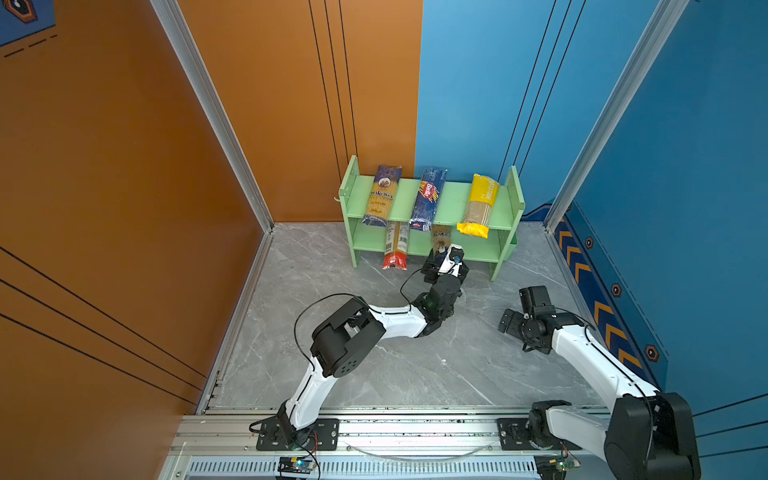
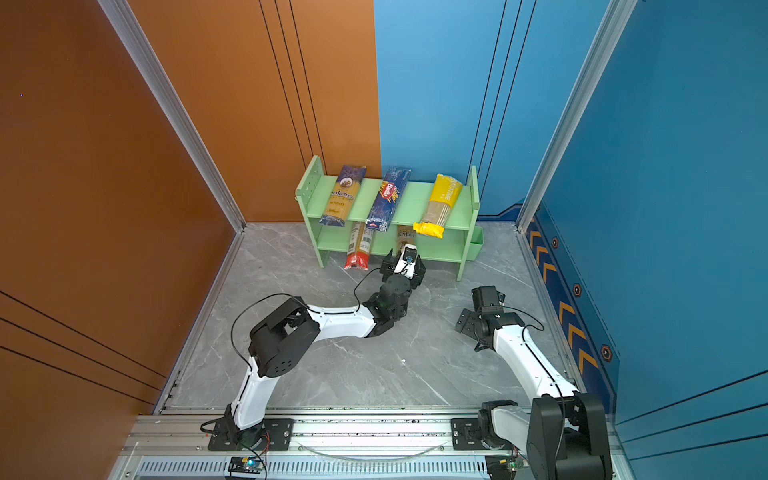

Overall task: Place and organize the pasta boxes and bags onto the shelf
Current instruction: 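Open the left gripper and draw it back from the shelf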

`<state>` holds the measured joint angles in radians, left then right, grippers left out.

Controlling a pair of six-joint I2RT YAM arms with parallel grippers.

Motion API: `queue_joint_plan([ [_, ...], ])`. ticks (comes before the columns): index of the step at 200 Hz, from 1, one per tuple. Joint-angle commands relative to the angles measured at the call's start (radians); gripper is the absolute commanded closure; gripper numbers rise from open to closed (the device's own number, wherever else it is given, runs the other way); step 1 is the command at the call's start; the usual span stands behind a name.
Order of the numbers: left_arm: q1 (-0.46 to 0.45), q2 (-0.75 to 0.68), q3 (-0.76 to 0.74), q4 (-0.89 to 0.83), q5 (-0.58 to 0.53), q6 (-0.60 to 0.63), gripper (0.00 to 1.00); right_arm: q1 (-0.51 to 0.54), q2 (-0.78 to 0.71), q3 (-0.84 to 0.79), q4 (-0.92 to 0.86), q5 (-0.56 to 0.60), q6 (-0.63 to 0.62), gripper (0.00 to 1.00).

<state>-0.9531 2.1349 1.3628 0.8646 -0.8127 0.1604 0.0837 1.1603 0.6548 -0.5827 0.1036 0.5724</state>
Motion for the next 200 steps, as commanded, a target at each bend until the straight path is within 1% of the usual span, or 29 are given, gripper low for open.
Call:
queue_joint_plan([
  [1,-0.013,-0.068,-0.038,0.018,-0.005,-0.004,0.16,-0.007,-0.02,-0.013,0.0,-0.013,-0.014,0.0],
  [55,-0.031,-0.129,-0.118,0.017,-0.024,-0.004,0.15,-0.007,-0.024,-0.007,-0.002,-0.024,-0.017,0.0],
  [97,-0.05,-0.205,-0.217,0.018,-0.027,-0.01,0.15,-0.001,-0.046,-0.007,0.015,-0.071,-0.024,0.0],
  [98,-0.05,-0.208,-0.219,0.018,-0.028,-0.01,0.12,-0.001,-0.046,-0.007,0.016,-0.072,-0.023,0.0],
  [101,-0.051,-0.215,-0.229,0.019,-0.03,-0.01,0.1,0.0,-0.049,-0.006,0.016,-0.075,-0.023,0.0],
  [120,-0.057,-0.269,-0.29,0.018,-0.027,-0.014,0.09,0.007,-0.066,-0.002,0.021,-0.087,-0.025,0.0],
  [133,-0.061,-0.313,-0.326,0.016,0.003,-0.011,0.09,0.014,-0.076,0.001,0.021,-0.094,-0.024,0.0],
  [140,-0.064,-0.339,-0.375,0.003,0.018,-0.01,0.08,0.018,-0.081,0.001,0.023,-0.098,-0.024,0.0],
  [162,-0.071,-0.415,-0.43,-0.091,0.025,-0.035,0.07,0.032,-0.091,0.001,0.027,-0.099,-0.019,0.0],
  [178,-0.072,-0.476,-0.474,-0.159,0.028,-0.07,0.06,0.04,-0.089,0.003,0.03,-0.098,-0.016,0.0],
  [200,-0.074,-0.563,-0.553,-0.2,0.037,-0.132,0.04,0.051,-0.076,0.006,0.039,-0.104,-0.016,0.0],
])
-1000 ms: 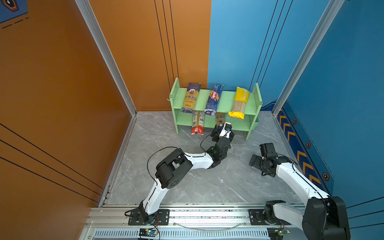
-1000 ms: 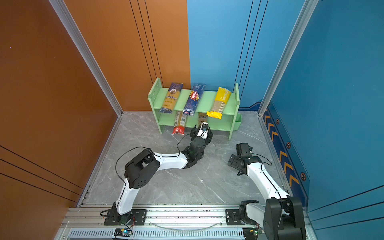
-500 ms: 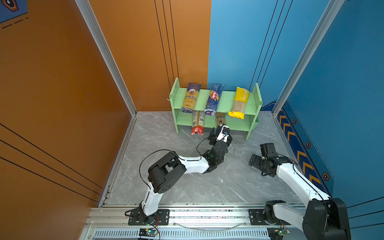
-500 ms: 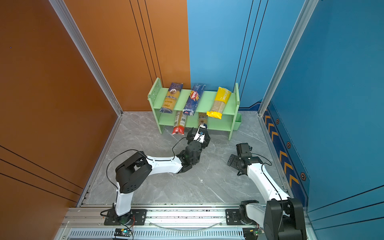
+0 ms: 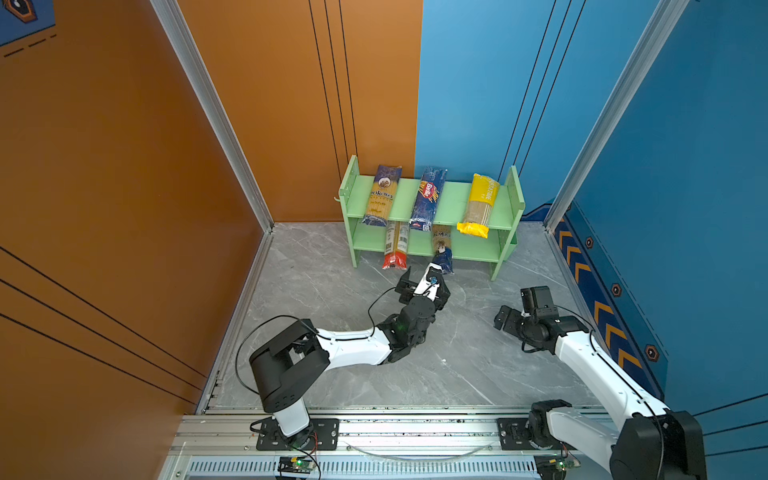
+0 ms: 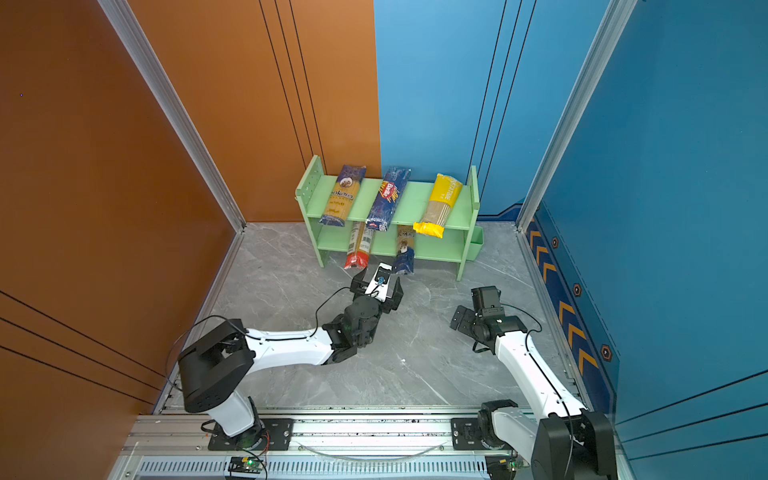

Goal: Place and organize the pasta boxes and bags onto the shelf

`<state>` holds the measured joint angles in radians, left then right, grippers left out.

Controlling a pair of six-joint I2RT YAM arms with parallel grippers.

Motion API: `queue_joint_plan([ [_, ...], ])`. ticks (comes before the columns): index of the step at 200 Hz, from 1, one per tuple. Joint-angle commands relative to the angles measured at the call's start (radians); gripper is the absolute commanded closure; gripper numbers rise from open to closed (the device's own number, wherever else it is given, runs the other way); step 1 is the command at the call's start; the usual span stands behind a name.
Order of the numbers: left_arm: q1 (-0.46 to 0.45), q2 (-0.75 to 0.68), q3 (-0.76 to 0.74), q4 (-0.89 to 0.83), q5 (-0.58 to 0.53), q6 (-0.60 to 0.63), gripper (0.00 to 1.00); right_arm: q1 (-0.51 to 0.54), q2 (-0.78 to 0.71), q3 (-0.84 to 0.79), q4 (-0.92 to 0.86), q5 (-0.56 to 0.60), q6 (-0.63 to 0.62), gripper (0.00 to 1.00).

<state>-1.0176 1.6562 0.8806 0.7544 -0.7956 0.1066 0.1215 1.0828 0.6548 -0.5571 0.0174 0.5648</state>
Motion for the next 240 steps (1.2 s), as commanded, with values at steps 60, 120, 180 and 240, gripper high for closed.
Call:
queue_joint_plan([
  [60,-0.014,-0.238,-0.19,-0.229,-0.009,-0.155,0.02,0.04,0.041,0.017,0.029,-0.019,-0.011,0.0],
  [120,0.001,-0.364,-0.302,-0.368,-0.043,-0.266,0.02,0.061,0.086,0.022,0.057,-0.048,-0.066,0.0],
  [180,0.126,-0.502,-0.381,-0.438,0.008,-0.288,0.02,0.064,0.079,0.05,0.076,-0.037,-0.21,0.0],
  [240,0.378,-0.581,-0.402,-0.416,0.193,-0.174,0.02,0.038,0.094,0.089,0.139,-0.056,-0.291,0.0],
])
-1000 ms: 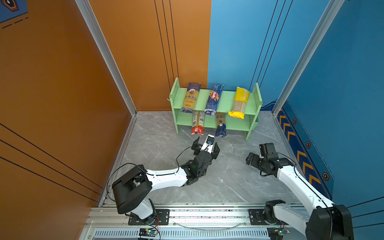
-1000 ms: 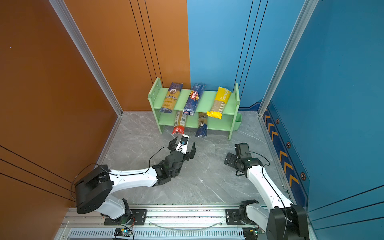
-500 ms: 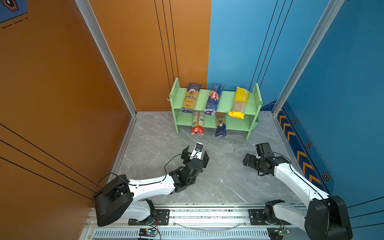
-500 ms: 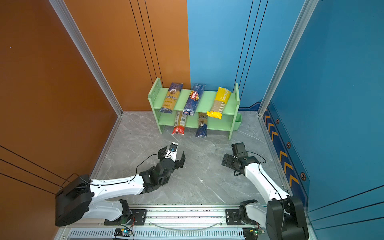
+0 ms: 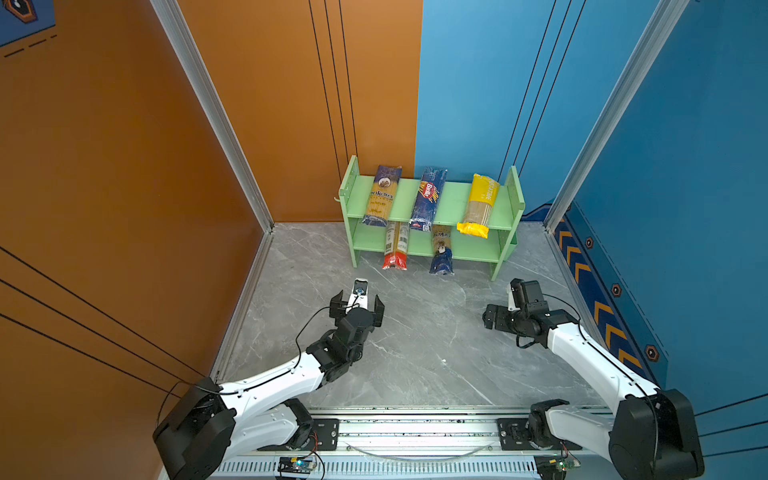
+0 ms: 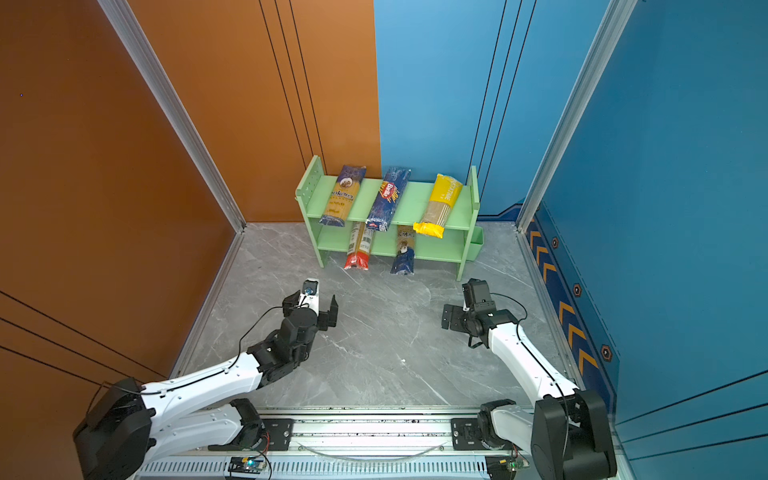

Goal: Place and organize the pasta boxes and bags onto the shelf

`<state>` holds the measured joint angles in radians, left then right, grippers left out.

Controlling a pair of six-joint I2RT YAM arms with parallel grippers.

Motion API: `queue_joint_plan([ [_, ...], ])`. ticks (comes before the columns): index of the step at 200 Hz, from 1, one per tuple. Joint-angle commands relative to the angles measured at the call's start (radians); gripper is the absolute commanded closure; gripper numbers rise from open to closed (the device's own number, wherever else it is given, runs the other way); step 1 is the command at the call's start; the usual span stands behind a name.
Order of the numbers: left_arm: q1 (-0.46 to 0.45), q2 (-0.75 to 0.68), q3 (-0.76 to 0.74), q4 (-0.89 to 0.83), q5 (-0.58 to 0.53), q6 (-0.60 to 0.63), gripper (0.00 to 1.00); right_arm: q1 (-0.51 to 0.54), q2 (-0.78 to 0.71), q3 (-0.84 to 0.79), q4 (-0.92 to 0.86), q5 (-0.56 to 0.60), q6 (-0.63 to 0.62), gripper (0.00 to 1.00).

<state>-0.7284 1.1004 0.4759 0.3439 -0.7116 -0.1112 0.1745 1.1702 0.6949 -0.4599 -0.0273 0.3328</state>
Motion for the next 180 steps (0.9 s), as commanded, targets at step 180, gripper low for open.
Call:
queue_joint_plan([
  [180,0.557,0.182,0.013,0.227,0.396,0.116,0.02,-0.064,0.226,0.111,0.331,0.012,-0.322,0.0],
])
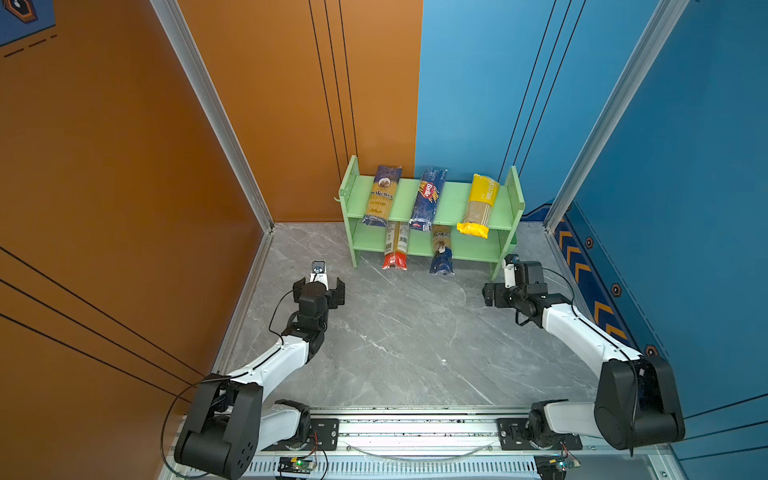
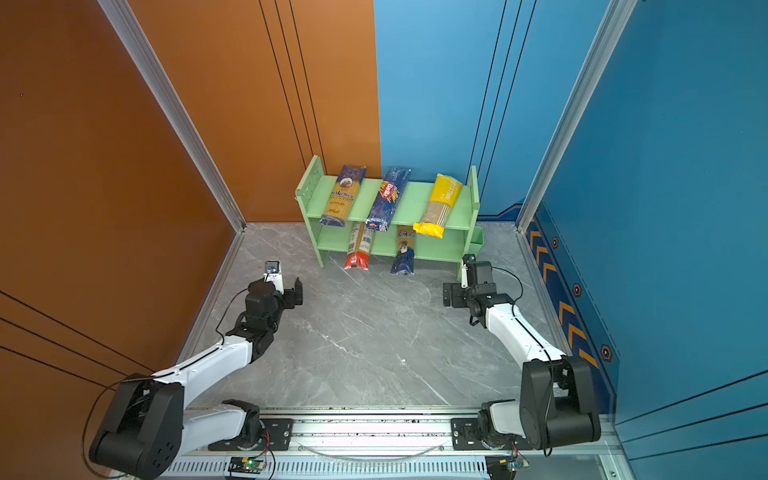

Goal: Place and organize the pasta boxes and bags onto the shelf

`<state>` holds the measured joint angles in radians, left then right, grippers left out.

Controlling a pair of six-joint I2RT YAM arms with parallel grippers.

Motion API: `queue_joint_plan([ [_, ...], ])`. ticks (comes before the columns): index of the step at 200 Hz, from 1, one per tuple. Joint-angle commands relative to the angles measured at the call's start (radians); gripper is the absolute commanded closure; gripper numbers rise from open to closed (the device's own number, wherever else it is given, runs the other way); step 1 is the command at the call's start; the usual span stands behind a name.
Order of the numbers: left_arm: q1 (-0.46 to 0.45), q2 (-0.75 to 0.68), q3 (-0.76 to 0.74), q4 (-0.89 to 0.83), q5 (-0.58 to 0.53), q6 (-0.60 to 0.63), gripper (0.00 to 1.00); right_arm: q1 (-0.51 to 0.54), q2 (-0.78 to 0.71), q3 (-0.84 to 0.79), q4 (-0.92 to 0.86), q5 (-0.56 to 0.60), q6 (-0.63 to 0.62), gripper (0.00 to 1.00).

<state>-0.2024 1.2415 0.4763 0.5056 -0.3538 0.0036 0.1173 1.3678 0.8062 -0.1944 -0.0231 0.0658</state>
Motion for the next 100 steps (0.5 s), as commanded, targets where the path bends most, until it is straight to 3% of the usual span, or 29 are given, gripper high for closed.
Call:
queue_joint_plan([
  [1,0.032,0.043,0.014,0.067,0.038,0.001,0.02,-0.008,0.029,-0.001,0.067,0.008,-0.056,0.0],
  [100,0.058,0.043,-0.012,0.033,0.01,-0.001,0.02,-0.069,0.141,-0.025,0.218,-0.037,-0.074,0.0],
])
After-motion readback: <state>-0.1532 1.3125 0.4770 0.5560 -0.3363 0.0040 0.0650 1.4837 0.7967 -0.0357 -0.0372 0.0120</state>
